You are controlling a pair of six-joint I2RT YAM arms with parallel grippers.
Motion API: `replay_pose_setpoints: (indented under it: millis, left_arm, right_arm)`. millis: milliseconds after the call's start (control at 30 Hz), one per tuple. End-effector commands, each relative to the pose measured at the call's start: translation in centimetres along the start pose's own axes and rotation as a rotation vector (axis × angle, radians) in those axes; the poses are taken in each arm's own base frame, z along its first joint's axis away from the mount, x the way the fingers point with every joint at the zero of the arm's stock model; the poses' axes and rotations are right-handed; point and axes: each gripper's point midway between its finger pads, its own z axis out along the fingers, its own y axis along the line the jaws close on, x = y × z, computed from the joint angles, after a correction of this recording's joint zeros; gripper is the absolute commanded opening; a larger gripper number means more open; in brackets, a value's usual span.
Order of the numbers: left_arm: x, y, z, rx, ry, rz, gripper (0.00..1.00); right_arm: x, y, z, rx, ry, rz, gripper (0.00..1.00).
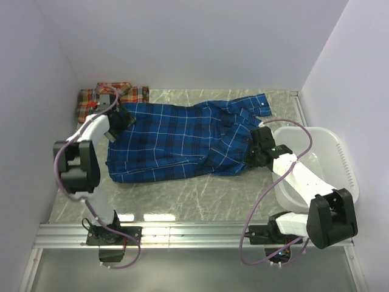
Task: Fold and stack the long sleeve shirts
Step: Fold the shirt
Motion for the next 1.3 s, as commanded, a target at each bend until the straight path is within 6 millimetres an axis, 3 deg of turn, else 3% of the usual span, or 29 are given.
replay_pose_setpoints:
  millis: [0,33,100,133,167,200,267,300,400,467,633,733,967,1167,1267]
  left_arm:
    - [-5.1,-1.6,-7.9,0.047,-0.208,-0.033,0.99]
    - [-5.7,-1.4,-10.0,0.055,-0.250,-0.047,0.99]
    - [-5.3,0.5,-12.1,0.007,-0.282,-0.075,0.99]
    - [-4.8,1.2,-12.7,-0.009,-0.283,-0.084,1.00]
    - [-3.2,2.9,-12.5,-0.062,-0.246,-0.097,0.99]
    - [-2.9,3.6,-13.8,-0.063,-0.266,-0.110,0.99]
    - [-0.3,6.4,-13.7,-0.126,-0.225,-0.126,0.99]
    - [0.1,7.0,-14.9,-0.122,-0.249,-0.157,0.99]
    - [2.2,9.9,-15.6,-0.171,-0.249,-0.190,0.99]
    - [3.7,11.5,-14.9,-0.195,-0.227,-0.193,0.99]
    - [5.9,12.3,-13.3,-0.143,-0.195,-0.195,0.99]
    - [6.1,11.7,-12.7,-0.104,-0.186,-0.182,0.98]
    - [6.7,12.5,-11.3,-0.130,-0.177,-0.174,0.89]
    - [7.0,12.8,-11.1,-0.122,-0.187,-0.167,0.70]
    - [7.1,13.0,-10.9,-0.125,-0.191,-0.163,0.54]
  right_arm:
    - [-1.1,0.2,-0.2,-0.009,-0.043,0.013,0.12]
    - [-1.0,0.2,-0.2,-0.012,-0.043,0.010,0.12]
    - [-1.1,0.5,-0.1,-0.023,-0.043,0.009,0.12]
    - [-1.2,0.5,-0.1,-0.025,-0.044,0.008,0.12]
    - [-1.3,0.7,0.0,-0.032,-0.049,0.010,0.12]
    - [-1.2,0.9,0.0,-0.042,-0.045,0.006,0.12]
    - [-1.2,1.0,0.1,-0.051,-0.048,0.007,0.12]
    - [-1.1,1.0,0.1,-0.057,-0.049,0.005,0.12]
    - [-1.0,1.2,0.1,-0.071,-0.047,0.000,0.12]
    - [-0.8,1.2,0.2,-0.076,-0.047,-0.003,0.12]
    - [-0.5,1.5,0.1,-0.106,-0.041,-0.016,0.12]
    - [-0.3,1.5,0.1,-0.111,-0.041,-0.021,0.12]
    - [-0.2,1.9,0.0,-0.133,-0.035,-0.015,0.12]
    - [-0.3,1.7,-0.1,-0.124,-0.041,-0.017,0.12]
    - [-0.5,1.6,-0.2,-0.121,-0.043,-0.019,0.12]
